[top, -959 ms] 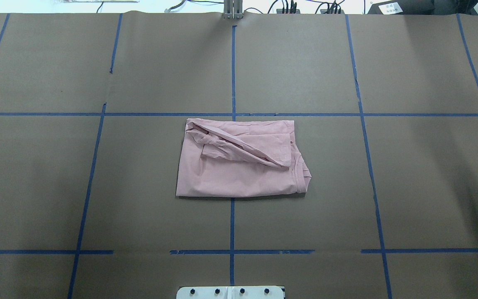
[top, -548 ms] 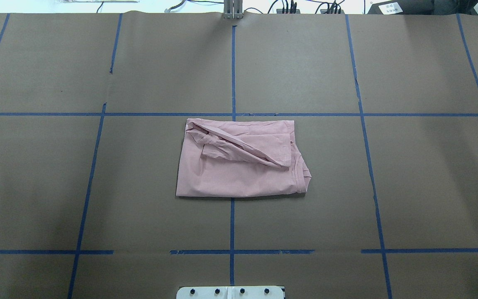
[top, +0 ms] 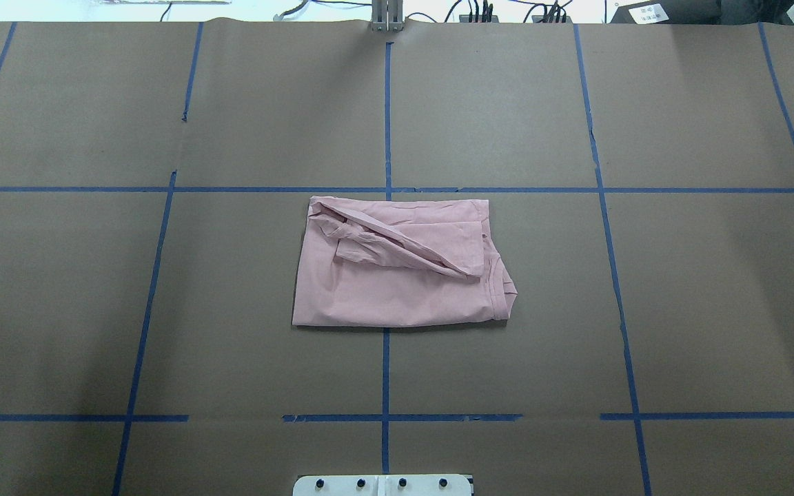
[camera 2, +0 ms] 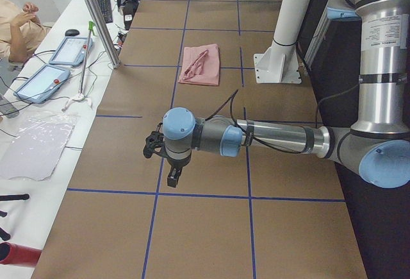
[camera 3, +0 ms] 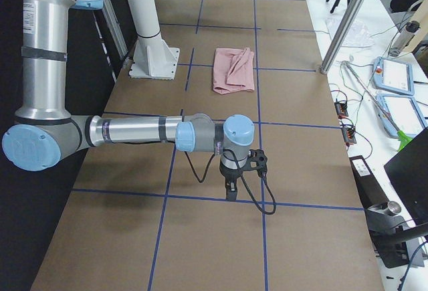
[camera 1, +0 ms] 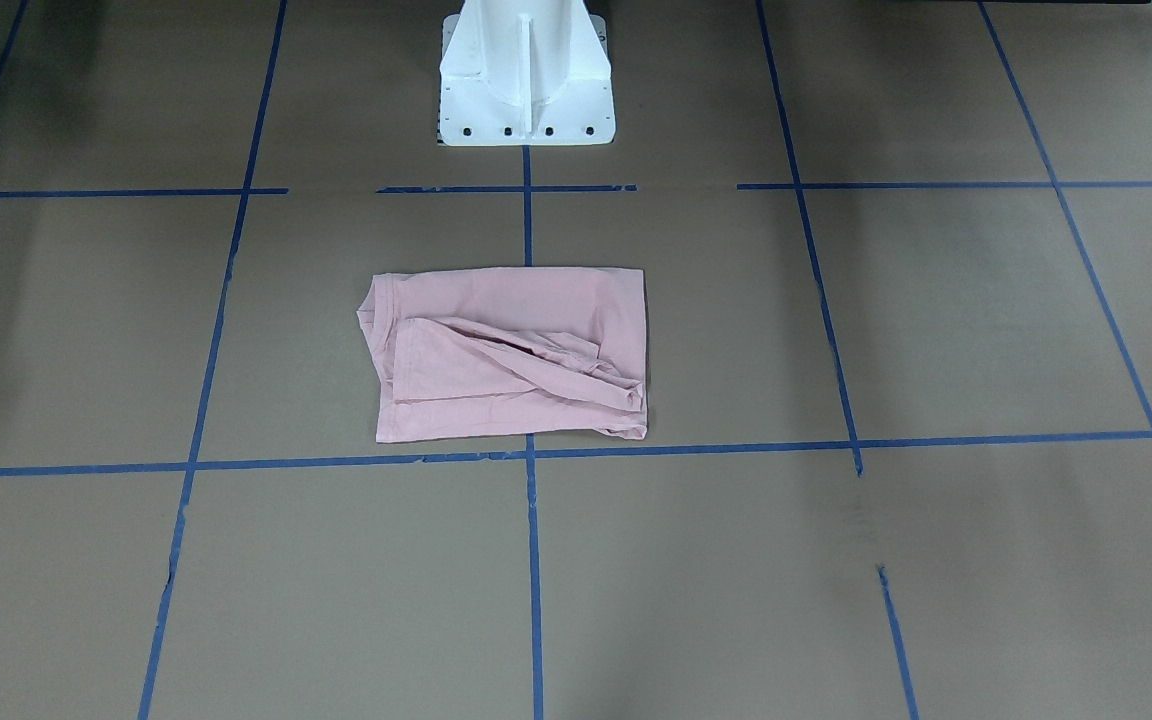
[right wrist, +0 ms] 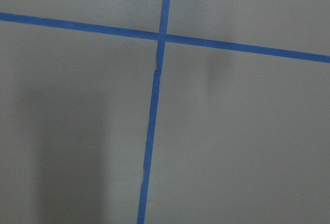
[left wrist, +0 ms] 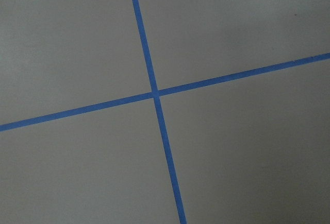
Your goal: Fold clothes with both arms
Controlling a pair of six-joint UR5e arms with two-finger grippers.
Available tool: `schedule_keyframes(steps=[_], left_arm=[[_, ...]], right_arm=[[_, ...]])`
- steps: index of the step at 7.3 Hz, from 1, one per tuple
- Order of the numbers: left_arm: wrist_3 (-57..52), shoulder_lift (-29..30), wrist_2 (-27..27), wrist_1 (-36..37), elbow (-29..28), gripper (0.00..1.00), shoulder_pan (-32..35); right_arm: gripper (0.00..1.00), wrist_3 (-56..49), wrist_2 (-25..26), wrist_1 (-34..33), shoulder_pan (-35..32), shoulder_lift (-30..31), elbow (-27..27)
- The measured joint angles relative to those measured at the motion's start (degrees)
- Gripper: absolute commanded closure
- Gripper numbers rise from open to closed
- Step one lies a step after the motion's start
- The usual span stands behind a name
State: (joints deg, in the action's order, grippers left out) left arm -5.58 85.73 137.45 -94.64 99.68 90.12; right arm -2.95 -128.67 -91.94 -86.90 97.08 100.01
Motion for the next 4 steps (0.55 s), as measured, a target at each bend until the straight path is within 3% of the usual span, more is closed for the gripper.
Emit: schedule_keyframes(steps=[4], left_arm=[[0.01,0.24,-0.55,-1.2,-3.13,0.0,-0.34]], right_arm=[[0.0,0.12,-2.08,2.14,-0.16,0.68,-0.71]])
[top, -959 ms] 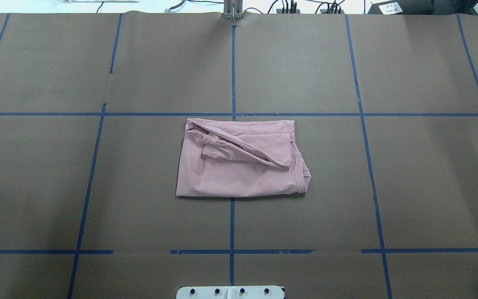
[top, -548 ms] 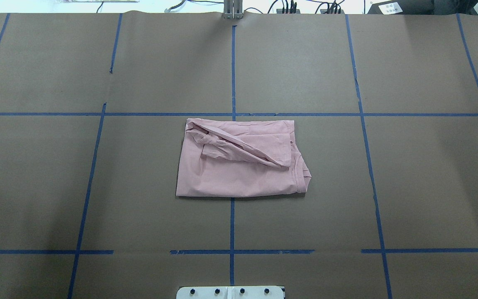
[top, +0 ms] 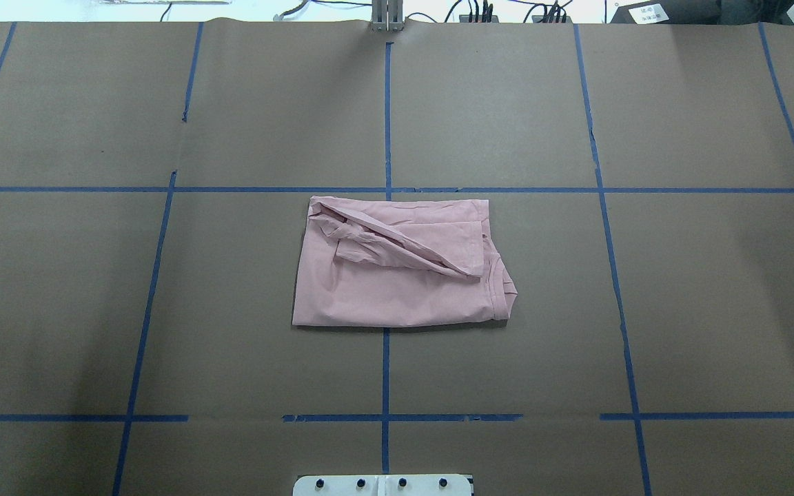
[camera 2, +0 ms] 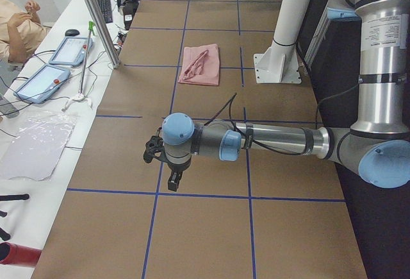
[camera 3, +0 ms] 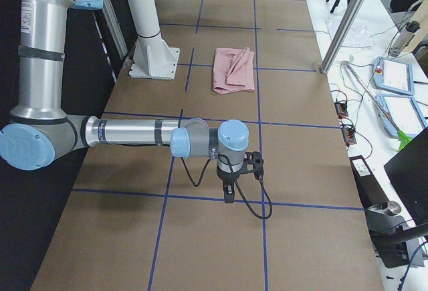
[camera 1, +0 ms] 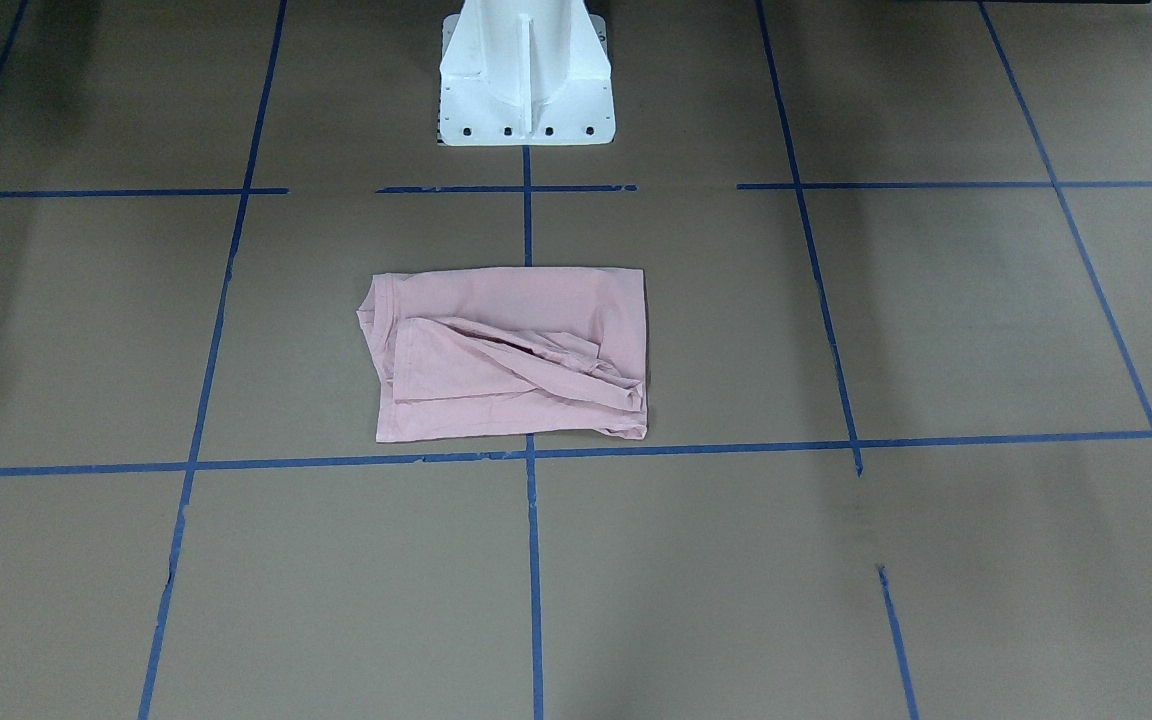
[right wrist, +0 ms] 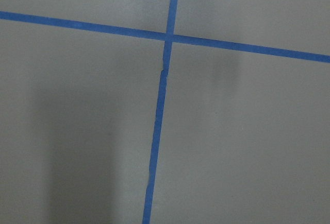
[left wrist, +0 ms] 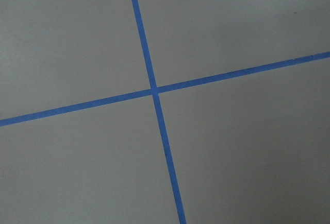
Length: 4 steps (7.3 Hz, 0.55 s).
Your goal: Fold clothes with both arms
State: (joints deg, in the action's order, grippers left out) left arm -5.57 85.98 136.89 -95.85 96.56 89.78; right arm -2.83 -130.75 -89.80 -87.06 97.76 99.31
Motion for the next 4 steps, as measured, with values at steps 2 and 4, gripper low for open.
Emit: schedule_keyframes(steps=[2,4], left_arm=[[0.03,-0.06,-0.19,-0.12,-0.32,0.0,-0.04],[0.04,-0.18,-0.24,-0.11,-0.41,0.0,-0.04]], right_arm=[[0.0,-0.46,0.52,0.11,-0.09,0.31,-0.02],[0.0,-0.39,0.47,0.15,-0.12,0.38,0.25]])
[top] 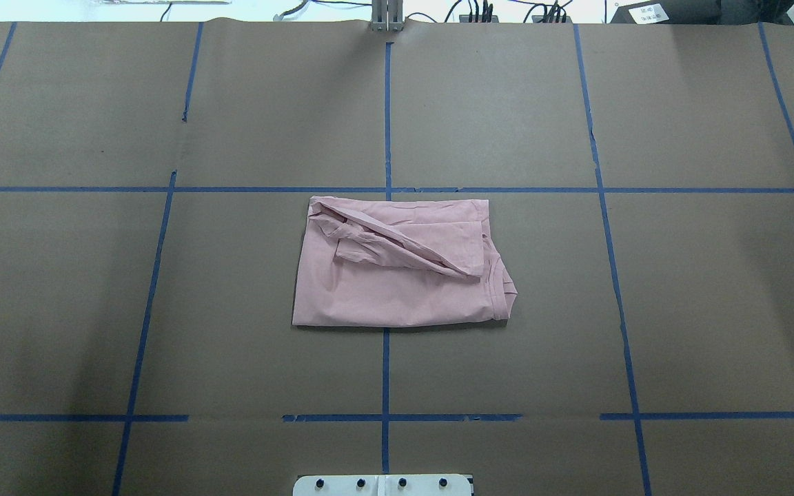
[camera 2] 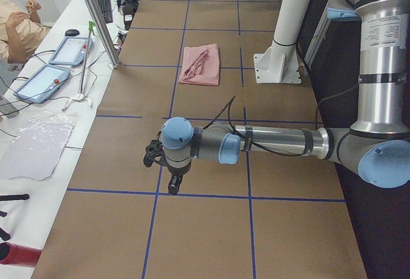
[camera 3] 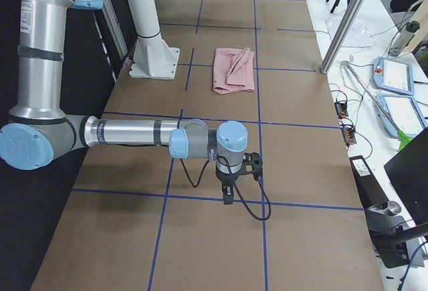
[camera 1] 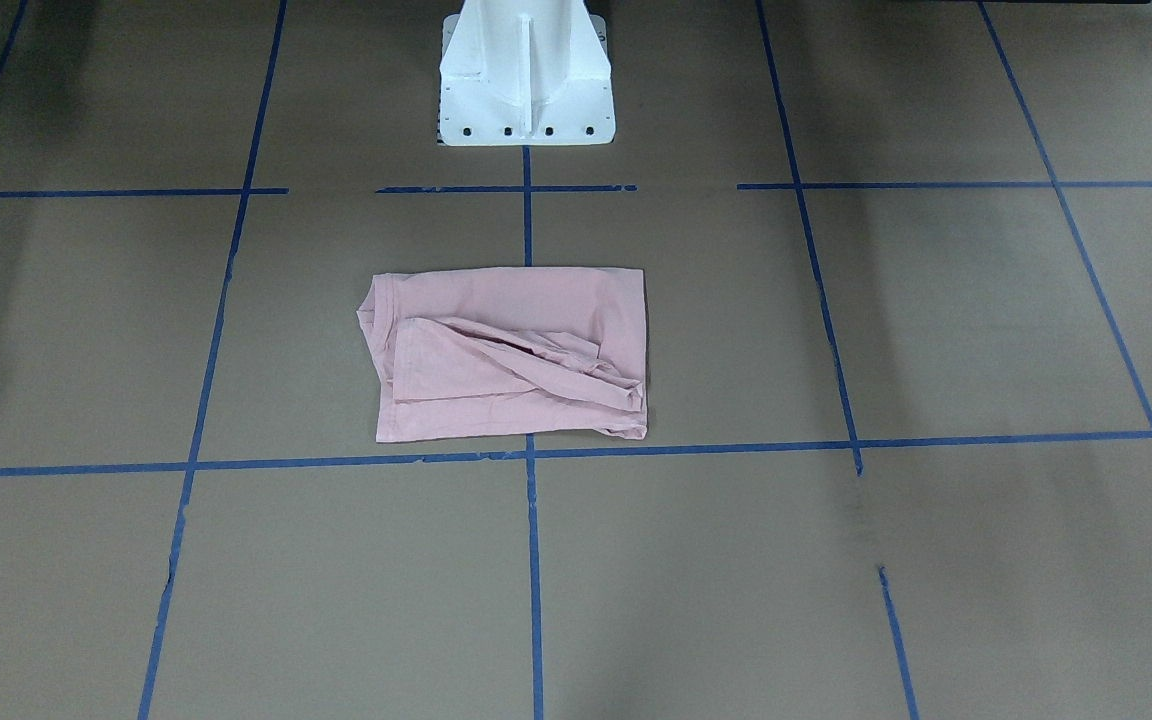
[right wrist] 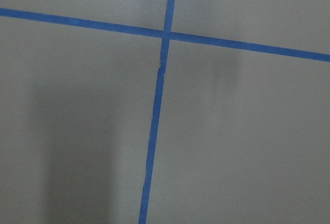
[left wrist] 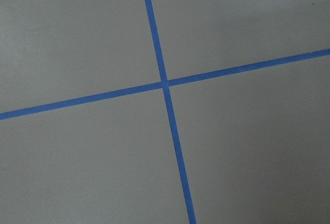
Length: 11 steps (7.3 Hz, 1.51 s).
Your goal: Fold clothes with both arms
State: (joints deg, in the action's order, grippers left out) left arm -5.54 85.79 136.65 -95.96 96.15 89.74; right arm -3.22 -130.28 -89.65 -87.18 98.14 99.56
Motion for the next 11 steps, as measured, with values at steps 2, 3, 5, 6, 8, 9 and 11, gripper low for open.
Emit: schedule_keyframes(steps=[2,3,5,6,8,9,11], left_arm=[[0.0,-0.11,-0.02,0.06,-0.05,0.0,0.05],[0.0,-0.18,-0.04,0.07,0.02,0.0,0.07],[0.0,-0.28,-0.07,0.09,0.21,0.0,0.09],[0.0,-0.6,-0.07,0.1,0.27,0.0,0.09],[0.0,-1.42,-0.07,0.13,0.33,0.0,0.09],[0.0,-1.53,-0.07,0.15,0.37,0.0,0.09],[0.0,-1.54,-0.07,0.1,0.45,0.0,0.14]], right_arm=[[0.0,0.16,-0.06,0.03,0.04,0.05,0.08],[0.0,0.15,0.01,0.06,0.07,0.0,0.08],[0.0,0.02,0.04,0.09,0.08,-0.05,0.09],[0.0,-0.01,0.04,0.09,0.08,-0.07,0.1],[0.0,0.01,0.1,0.09,0.08,-0.18,0.11],[0.0,0.05,0.11,0.09,0.11,-0.21,0.11],[0.0,0.17,0.11,0.09,0.21,-0.22,0.16]])
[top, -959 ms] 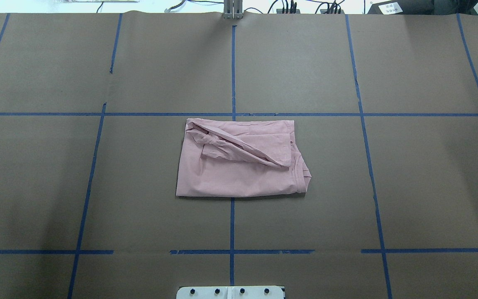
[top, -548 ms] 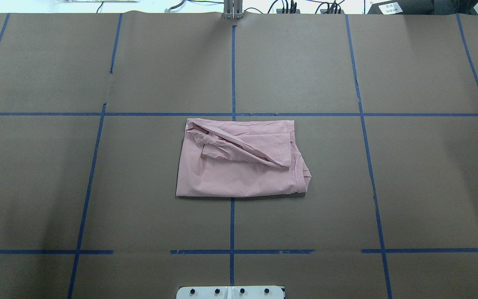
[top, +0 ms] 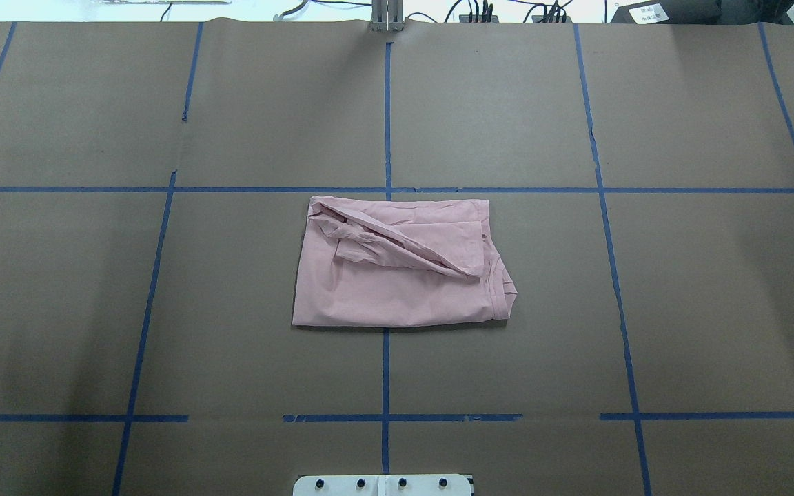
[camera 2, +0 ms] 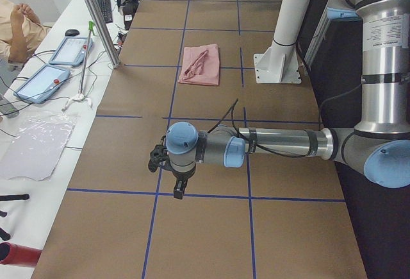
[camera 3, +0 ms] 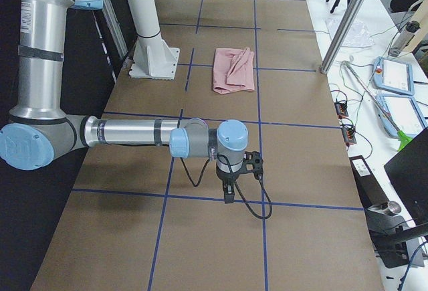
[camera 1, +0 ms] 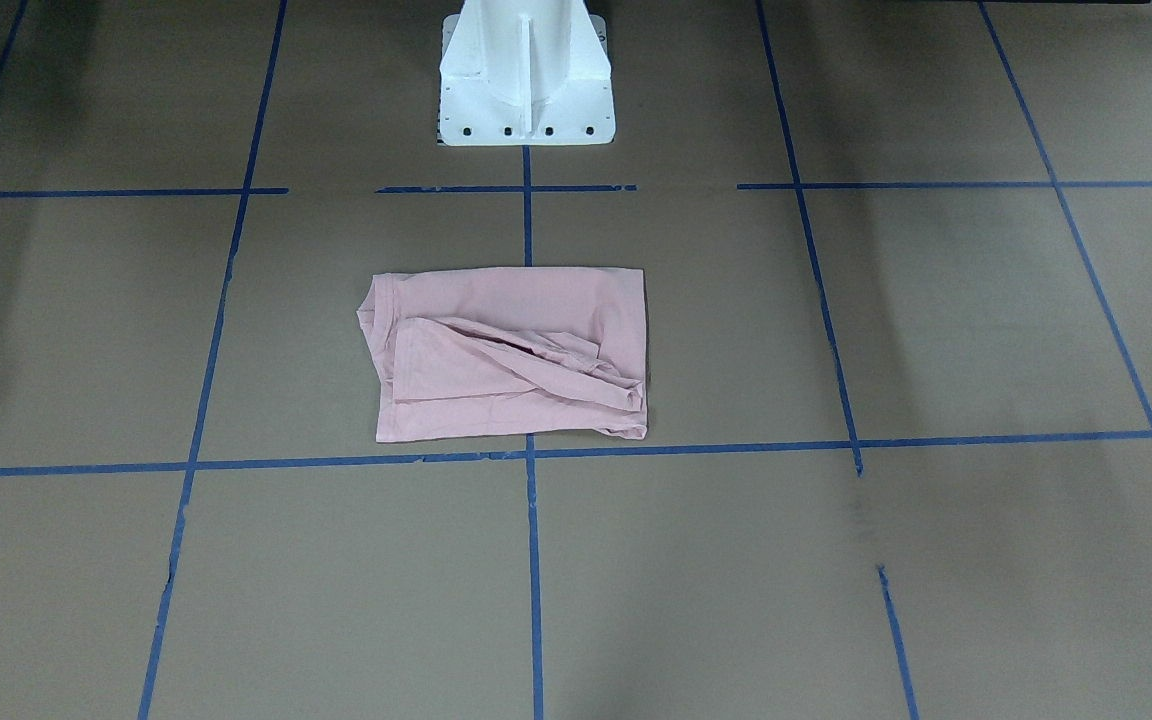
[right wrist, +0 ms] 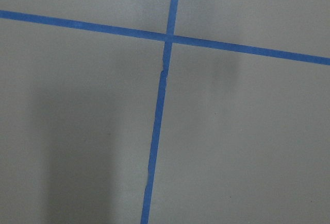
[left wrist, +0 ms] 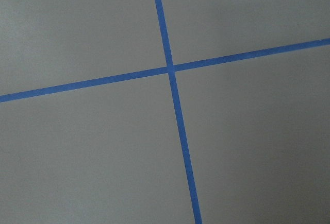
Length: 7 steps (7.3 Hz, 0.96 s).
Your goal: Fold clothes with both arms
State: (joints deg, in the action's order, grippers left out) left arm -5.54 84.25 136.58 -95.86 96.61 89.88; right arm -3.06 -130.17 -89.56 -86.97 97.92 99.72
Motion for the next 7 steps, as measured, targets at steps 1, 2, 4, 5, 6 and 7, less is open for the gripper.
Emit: schedule_keyframes(steps=[1,2,4,5,6,7], left_arm=[[0.0,0.0,0.0,-0.02,0.04,0.0,0.05],[0.02,0.01,0.02,-0.03,0.05,0.0,0.06],[0.08,0.21,0.08,-0.03,0.13,0.0,0.05],[0.08,0.26,0.08,-0.03,0.19,0.0,0.04],[0.09,0.28,0.09,-0.03,0.22,0.0,0.04],[0.09,0.29,0.09,-0.03,0.27,0.0,0.03]], right_arm=[[0.0,0.0,0.0,0.0,0.0,0.0,0.02],[0.0,-0.02,-0.03,0.0,-0.01,-0.03,0.21],[0.0,0.17,-0.15,-0.02,-0.02,-0.06,0.62],[0.0,0.22,-0.15,-0.06,-0.01,0.01,0.63],[0.0,0.22,-0.08,-0.06,0.0,0.05,0.6],[0.0,0.11,0.02,-0.03,0.0,0.09,0.53]])
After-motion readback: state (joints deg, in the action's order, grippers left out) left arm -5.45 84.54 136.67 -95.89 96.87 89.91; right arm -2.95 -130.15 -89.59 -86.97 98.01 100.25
